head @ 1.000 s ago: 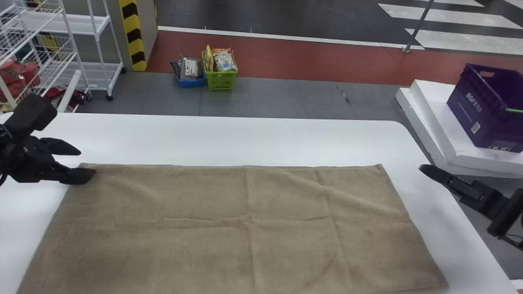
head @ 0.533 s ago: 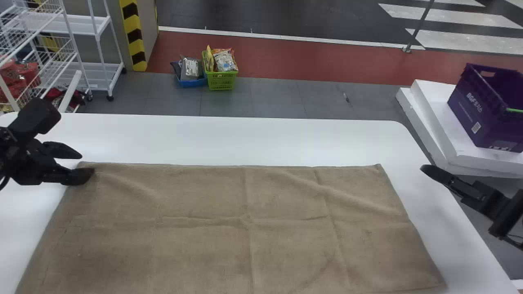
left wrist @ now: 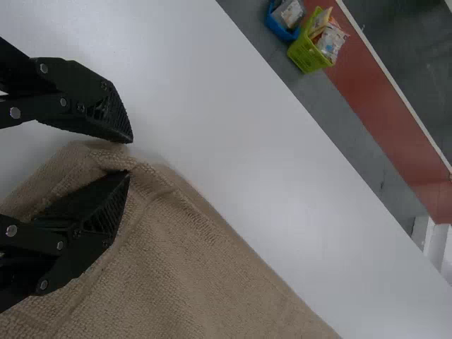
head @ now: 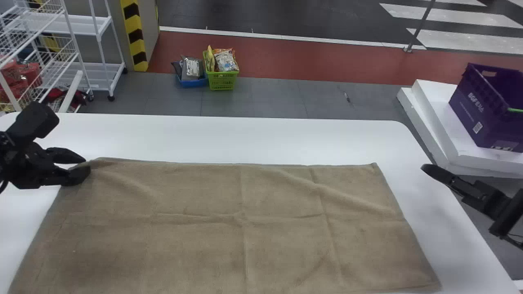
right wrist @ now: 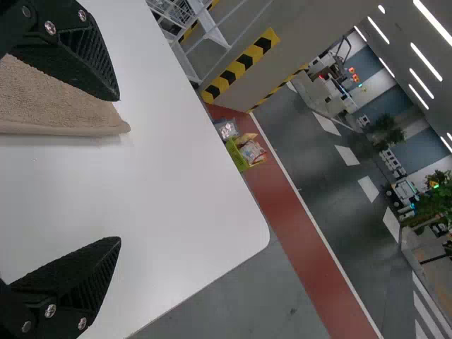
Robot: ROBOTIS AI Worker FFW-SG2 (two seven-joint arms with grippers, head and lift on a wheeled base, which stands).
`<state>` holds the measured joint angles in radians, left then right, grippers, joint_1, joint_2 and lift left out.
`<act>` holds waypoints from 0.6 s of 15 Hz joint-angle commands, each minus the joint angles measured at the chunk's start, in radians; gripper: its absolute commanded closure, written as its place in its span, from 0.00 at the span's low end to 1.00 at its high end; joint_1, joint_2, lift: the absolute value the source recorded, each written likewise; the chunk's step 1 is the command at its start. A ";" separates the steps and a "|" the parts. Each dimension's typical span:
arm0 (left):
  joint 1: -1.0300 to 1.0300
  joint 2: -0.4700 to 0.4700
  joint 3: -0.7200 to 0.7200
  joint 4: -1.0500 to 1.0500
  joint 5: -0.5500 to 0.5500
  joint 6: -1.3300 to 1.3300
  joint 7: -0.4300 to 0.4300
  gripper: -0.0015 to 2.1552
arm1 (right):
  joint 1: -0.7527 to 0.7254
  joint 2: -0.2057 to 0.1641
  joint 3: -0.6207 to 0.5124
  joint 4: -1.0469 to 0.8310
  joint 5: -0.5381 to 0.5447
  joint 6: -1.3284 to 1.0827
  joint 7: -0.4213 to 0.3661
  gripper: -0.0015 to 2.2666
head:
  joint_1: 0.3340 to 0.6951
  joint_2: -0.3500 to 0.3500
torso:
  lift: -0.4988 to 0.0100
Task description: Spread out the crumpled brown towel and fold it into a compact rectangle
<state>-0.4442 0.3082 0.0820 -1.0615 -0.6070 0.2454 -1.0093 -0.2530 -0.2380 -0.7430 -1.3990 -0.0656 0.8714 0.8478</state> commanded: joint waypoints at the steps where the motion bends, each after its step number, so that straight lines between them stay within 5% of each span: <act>1: 0.038 0.000 0.021 -0.043 0.010 -0.004 -0.005 0.33 | 0.001 0.000 0.022 -0.003 0.004 -0.007 -0.004 0.05 | 1.00 0.29 | 0.73; 9: 0.073 0.002 0.045 -0.081 0.026 -0.004 -0.012 0.33 | -0.112 0.012 0.168 0.078 0.081 -0.047 -0.023 0.07 | 1.00 0.36 | 0.73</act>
<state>-0.3718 0.3095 0.1272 -1.1429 -0.5814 0.2416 -1.0226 -0.3488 -0.2284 -0.5967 -1.3382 0.0054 0.8273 0.8264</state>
